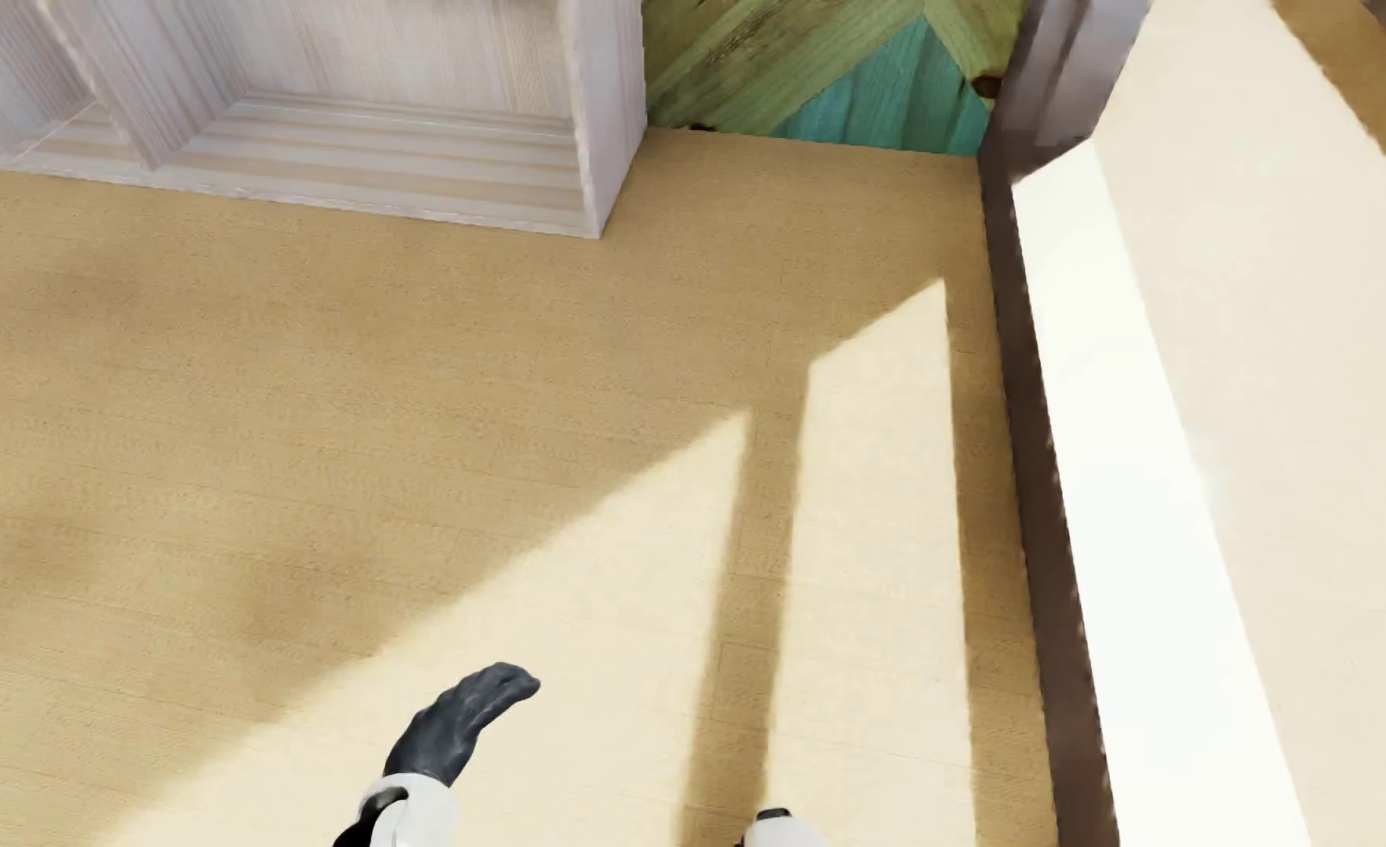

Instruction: Walk towards bed

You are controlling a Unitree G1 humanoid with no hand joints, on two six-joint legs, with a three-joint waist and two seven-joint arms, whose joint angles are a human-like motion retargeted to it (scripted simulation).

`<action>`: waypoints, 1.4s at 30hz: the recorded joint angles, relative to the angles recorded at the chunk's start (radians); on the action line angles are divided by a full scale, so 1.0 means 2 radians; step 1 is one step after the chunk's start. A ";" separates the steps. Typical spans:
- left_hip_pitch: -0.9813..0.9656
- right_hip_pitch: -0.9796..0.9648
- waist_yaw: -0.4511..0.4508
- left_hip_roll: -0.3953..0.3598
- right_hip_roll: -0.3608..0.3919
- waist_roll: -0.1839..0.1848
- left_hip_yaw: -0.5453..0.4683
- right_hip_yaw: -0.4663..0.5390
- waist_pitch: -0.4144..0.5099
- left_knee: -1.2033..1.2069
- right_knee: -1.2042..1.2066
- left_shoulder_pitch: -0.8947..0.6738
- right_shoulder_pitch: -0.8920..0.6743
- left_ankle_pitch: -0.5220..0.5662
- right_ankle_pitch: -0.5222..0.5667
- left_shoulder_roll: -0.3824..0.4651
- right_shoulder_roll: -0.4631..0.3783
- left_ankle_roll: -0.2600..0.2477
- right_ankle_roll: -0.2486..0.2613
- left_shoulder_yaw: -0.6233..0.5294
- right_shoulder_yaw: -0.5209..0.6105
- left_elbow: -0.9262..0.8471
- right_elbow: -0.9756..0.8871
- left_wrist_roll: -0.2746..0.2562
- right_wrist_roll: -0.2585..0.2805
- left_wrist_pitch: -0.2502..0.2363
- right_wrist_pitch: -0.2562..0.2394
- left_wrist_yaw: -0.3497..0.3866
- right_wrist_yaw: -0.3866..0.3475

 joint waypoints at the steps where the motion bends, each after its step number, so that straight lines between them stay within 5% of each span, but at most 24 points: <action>1: -0.029 0.009 -0.005 0.041 0.000 0.008 0.016 -0.020 0.000 0.044 0.004 0.002 -0.025 -0.004 -0.009 0.003 -0.009 -0.002 -0.002 0.002 0.017 0.010 0.014 0.000 -0.024 0.017 0.005 0.007 0.014; 2: -0.049 0.024 -0.006 0.093 0.003 0.015 0.032 -0.030 -0.001 0.049 -0.006 0.003 -0.052 -0.013 -0.009 0.006 -0.019 0.014 -0.003 -0.001 0.017 0.028 0.019 0.002 -0.041 0.031 0.021 0.006 0.013; 3: -0.060 0.040 -0.005 0.145 0.006 0.021 0.061 -0.034 -0.002 0.016 -0.022 0.001 -0.074 -0.019 -0.003 0.012 -0.024 0.056 -0.002 -0.008 -0.004 0.053 0.012 0.006 -0.041 0.039 0.045 -0.005 -0.009; 5: -0.056 0.070 0.002 0.195 0.013 0.029 0.105 -0.029 -0.005 -0.143 -0.060 0.003 -0.106 -0.030 0.016 0.024 -0.022 0.108 0.003 -0.019 -0.094 0.104 -0.038 0.016 0.020 0.051 0.061 -0.040 -0.082; 7: -0.047 0.087 0.009 0.181 0.022 0.028 0.079 -0.005 -0.007 -0.316 -0.084 0.012 -0.143 0.057 0.021 0.030 -0.024 0.095 0.008 -0.012 -0.136 0.135 -0.101 0.021 0.093 0.070 0.019 -0.060 -0.116; 9: -0.048 0.083 0.008 0.189 0.034 0.023 0.082 0.023 -0.005 -0.322 -0.076 0.029 -0.184 0.058 0.004 0.027 -0.053 0.100 0.014 0.008 -0.101 0.143 -0.167 0.013 0.097 0.078 -0.014 -0.037 -0.132; 11: -0.054 0.072 0.009 0.201 0.034 0.016 0.110 0.029 -0.004 -0.302 -0.067 0.041 -0.198 0.046 -0.012 0.025 -0.059 0.112 0.008 0.015 -0.092 0.154 -0.234 -0.002 0.090 0.077 -0.015 -0.014 -0.167; 14: -0.043 0.077 0.014 0.198 0.010 0.004 0.129 -0.020 -0.009 -0.309 -0.027 0.037 -0.160 0.060 -0.059 0.049 -0.017 0.110 0.011 -0.013 -0.096 0.161 -0.292 0.012 0.151 0.078 -0.018 -0.040 -0.192; 15: -0.039 0.081 0.015 0.195 0.010 0.002 0.130 -0.024 -0.011 -0.311 0.000 0.036 -0.146 0.066 -0.068 0.050 -0.019 0.109 0.010 -0.009 -0.074 0.153 -0.292 0.008 0.145 0.080 -0.029 -0.033 -0.170; 17: -0.037 0.095 0.016 0.188 0.022 -0.003 0.125 -0.004 -0.014 -0.307 0.049 0.039 -0.121 0.074 -0.079 0.038 -0.030 0.108 0.012 0.015 -0.039 0.126 -0.260 -0.021 0.074 0.081 -0.053 -0.004 -0.091; 19: -0.046 0.119 0.016 0.179 0.046 -0.004 0.109 0.044 -0.015 -0.289 0.071 0.039 -0.093 0.077 -0.091 0.027 -0.004 0.109 0.022 0.030 -0.075 0.093 -0.190 -0.050 0.038 0.076 -0.023 0.017 -0.051; 22: -0.082 0.158 0.020 0.166 0.083 0.003 0.071 0.119 -0.010 -0.247 0.042 0.037 -0.075 0.084 -0.093 0.018 0.032 0.113 0.017 0.034 -0.128 0.038 -0.041 -0.062 0.049 0.057 0.052 0.030 -0.064; 24: -0.105 0.154 0.029 0.145 0.068 0.013 0.041 0.084 -0.002 -0.277 0.003 0.035 -0.083 0.122 -0.116 0.013 0.021 0.112 -0.016 0.025 -0.079 -0.015 0.058 -0.054 -0.002 0.028 0.036 0.032 0.017; 25: -0.115 0.140 0.034 0.129 0.054 0.019 0.024 0.048 0.000 -0.324 -0.018 0.032 -0.091 0.163 -0.120 0.011 0.016 0.093 -0.020 0.017 -0.055 -0.039 0.091 -0.042 -0.027 0.014 0.020 0.029 0.059; 27: -0.135 0.106 0.039 0.092 0.027 0.031 0.001 -0.016 0.002 -0.389 -0.052 0.031 -0.107 0.194 -0.103 0.008 0.012 -0.002 -0.015 -0.003 -0.025 -0.074 0.122 0.001 -0.064 0.002 0.009 0.008 0.102; 29: -0.144 0.086 0.043 0.118 -0.007 0.039 0.051 -0.076 0.002 -0.284 -0.077 0.042 -0.123 0.089 -0.075 0.005 0.004 0.016 -0.007 -0.017 0.005 -0.090 0.113 0.026 -0.106 -0.004 0.014 -0.023 0.070; 31: -0.106 0.086 0.051 0.193 -0.031 0.044 0.143 -0.124 -0.004 -0.162 -0.116 0.067 -0.143 -0.001 -0.040 0.008 -0.004 0.086 0.006 -0.005 0.045 -0.081 0.076 0.015 -0.161 0.001 0.019 -0.033 0.007; 33: -0.053 0.096 0.060 0.252 -0.051 0.045 0.157 -0.170 -0.015 -0.100 -0.156 0.090 -0.158 -0.049 -0.006 0.012 -0.011 0.121 0.022 0.031 0.039 -0.052 0.004 -0.003 -0.176 0.032 0.014 -0.005 -0.058; 36: 0.012 0.109 0.055 0.372 -0.099 0.047 0.221 -0.267 -0.032 -0.093 -0.188 0.085 -0.152 -0.110 0.032 0.019 -0.021 0.136 0.055 0.093 -0.030 0.024 -0.156 -0.031 -0.144 0.106 -0.010 0.037 -0.161; 38: 0.054 0.123 0.045 0.438 -0.157 0.049 0.363 -0.346 -0.042 -0.122 -0.192 0.071 -0.133 -0.136 0.046 0.035 -0.029 0.145 0.075 0.083 -0.105 0.043 -0.243 0.003 -0.055 0.138 -0.013 0.015 -0.213; 39: 0.052 0.136 0.044 0.424 -0.199 0.046 0.383 -0.382 -0.044 -0.134 -0.183 0.062 -0.115 -0.143 0.035 0.039 -0.039 0.093 0.076 0.061 -0.143 0.036 -0.272 0.023 0.012 0.128 -0.012 -0.007 -0.226; 40: 0.024 0.150 0.046 0.379 -0.247 0.039 0.347 -0.402 -0.043 -0.134 -0.166 0.050 -0.089 -0.162 0.000 0.039 -0.057 0.055 0.059 0.035 -0.174 0.029 -0.293 0.030 0.079 0.101 -0.009 -0.031 -0.229; 41: -0.006 0.151 0.044 0.324 -0.278 0.031 0.300 -0.376 -0.040 -0.129 -0.134 0.037 -0.057 -0.180 -0.056 0.041 -0.074 0.061 0.005 0.010 -0.195 0.024 -0.303 0.029 0.134 0.068 -0.004 -0.059 -0.228; 42: -0.025 0.125 0.036 0.268 -0.266 0.024 0.252 -0.276 -0.035 -0.128 -0.083 0.025 -0.027 -0.194 -0.098 0.046 -0.085 0.080 -0.045 -0.010 -0.199 0.021 -0.297 0.030 0.167 0.042 0.004 -0.082 -0.225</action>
